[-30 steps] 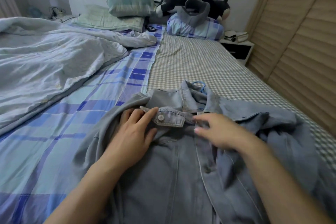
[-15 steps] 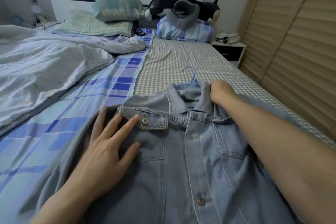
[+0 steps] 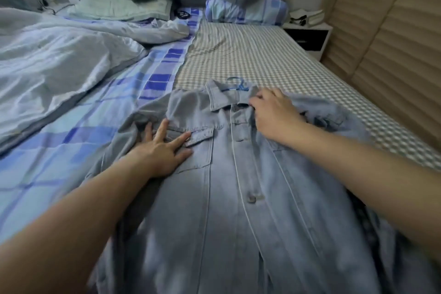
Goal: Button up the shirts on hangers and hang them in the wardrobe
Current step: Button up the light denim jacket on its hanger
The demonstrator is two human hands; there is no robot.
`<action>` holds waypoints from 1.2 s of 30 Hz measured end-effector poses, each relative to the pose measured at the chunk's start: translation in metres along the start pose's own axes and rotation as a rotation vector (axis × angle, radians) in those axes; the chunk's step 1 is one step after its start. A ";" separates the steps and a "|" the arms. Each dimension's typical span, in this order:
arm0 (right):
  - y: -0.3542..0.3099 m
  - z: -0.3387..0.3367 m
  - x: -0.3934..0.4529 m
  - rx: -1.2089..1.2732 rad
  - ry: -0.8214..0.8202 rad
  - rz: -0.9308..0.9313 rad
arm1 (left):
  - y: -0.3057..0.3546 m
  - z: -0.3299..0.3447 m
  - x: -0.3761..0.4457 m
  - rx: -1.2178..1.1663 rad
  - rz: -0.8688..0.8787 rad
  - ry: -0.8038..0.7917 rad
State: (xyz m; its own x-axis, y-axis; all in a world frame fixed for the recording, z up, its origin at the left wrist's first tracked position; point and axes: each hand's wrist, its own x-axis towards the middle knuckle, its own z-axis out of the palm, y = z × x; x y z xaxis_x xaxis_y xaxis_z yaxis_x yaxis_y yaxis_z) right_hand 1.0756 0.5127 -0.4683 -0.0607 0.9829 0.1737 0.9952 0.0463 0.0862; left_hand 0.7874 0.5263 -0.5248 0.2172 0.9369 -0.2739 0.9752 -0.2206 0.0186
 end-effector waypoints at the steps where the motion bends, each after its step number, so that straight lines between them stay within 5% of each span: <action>1: -0.012 -0.009 -0.033 0.085 0.017 -0.043 | 0.008 -0.003 -0.006 0.048 -0.040 0.040; 3: -0.032 -0.019 -0.107 0.274 0.029 -0.093 | 0.042 -0.007 -0.038 0.087 -0.047 0.223; 7: -0.049 -0.011 -0.244 0.499 0.000 0.068 | 0.099 0.030 -0.150 -0.331 0.170 0.470; 10: -0.057 0.013 -0.306 0.438 -0.115 0.200 | 0.112 0.073 -0.223 -0.374 0.254 0.432; 15: -0.080 0.034 -0.337 0.321 0.041 0.212 | 0.121 0.110 -0.252 -0.139 0.380 0.417; 19: -0.079 0.031 -0.355 0.533 0.211 0.297 | 0.105 0.128 -0.256 -0.027 0.468 0.462; 22: -0.073 0.009 -0.356 0.780 0.251 0.389 | 0.099 0.121 -0.249 -0.191 0.536 0.445; 29: -0.077 -0.083 -0.321 1.424 -0.317 0.537 | 0.084 0.088 -0.266 -0.711 0.320 0.277; 33: -0.100 -0.074 -0.309 1.259 -0.414 0.492 | 0.082 0.083 -0.270 -0.812 0.244 0.254; 36: -0.118 -0.060 -0.307 1.098 -0.435 0.458 | 0.086 0.085 -0.272 -1.059 0.209 0.093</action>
State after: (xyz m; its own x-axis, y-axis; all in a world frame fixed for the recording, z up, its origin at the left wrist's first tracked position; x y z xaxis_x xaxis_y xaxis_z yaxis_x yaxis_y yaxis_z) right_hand 0.9722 0.1942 -0.4726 0.1271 0.9154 -0.3819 0.4705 -0.3946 -0.7893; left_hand 0.8082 0.2301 -0.5302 0.3421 0.9347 -0.0963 0.4505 -0.0733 0.8897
